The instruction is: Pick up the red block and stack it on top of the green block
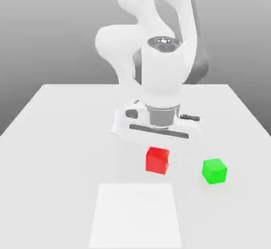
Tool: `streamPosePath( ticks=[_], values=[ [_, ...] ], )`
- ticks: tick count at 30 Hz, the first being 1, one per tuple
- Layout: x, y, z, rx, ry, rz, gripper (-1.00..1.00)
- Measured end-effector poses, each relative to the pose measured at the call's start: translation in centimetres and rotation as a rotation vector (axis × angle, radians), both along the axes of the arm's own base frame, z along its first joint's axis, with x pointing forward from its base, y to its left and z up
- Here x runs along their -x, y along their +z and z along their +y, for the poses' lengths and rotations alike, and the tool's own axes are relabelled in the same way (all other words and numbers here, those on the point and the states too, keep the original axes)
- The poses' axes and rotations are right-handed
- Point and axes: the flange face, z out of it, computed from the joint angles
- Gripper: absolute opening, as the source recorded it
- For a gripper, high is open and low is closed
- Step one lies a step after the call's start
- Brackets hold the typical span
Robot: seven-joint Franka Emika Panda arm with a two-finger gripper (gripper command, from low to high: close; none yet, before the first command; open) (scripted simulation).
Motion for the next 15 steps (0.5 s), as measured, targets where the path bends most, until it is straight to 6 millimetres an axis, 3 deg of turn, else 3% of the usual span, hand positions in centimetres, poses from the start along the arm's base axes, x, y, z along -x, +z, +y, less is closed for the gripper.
streamPosePath(
  ticks=[7,9,14,15],
  values=[
    [5.0,1.3,10.6,0.001,0.611,0.000,-1.00],
    [5.8,0.5,12.0,0.002,0.688,0.000,-1.00],
    [6.0,-3.8,12.4,0.004,0.713,0.000,-1.00],
    [6.1,-4.6,12.3,0.004,0.713,0.000,1.00]
  ],
)
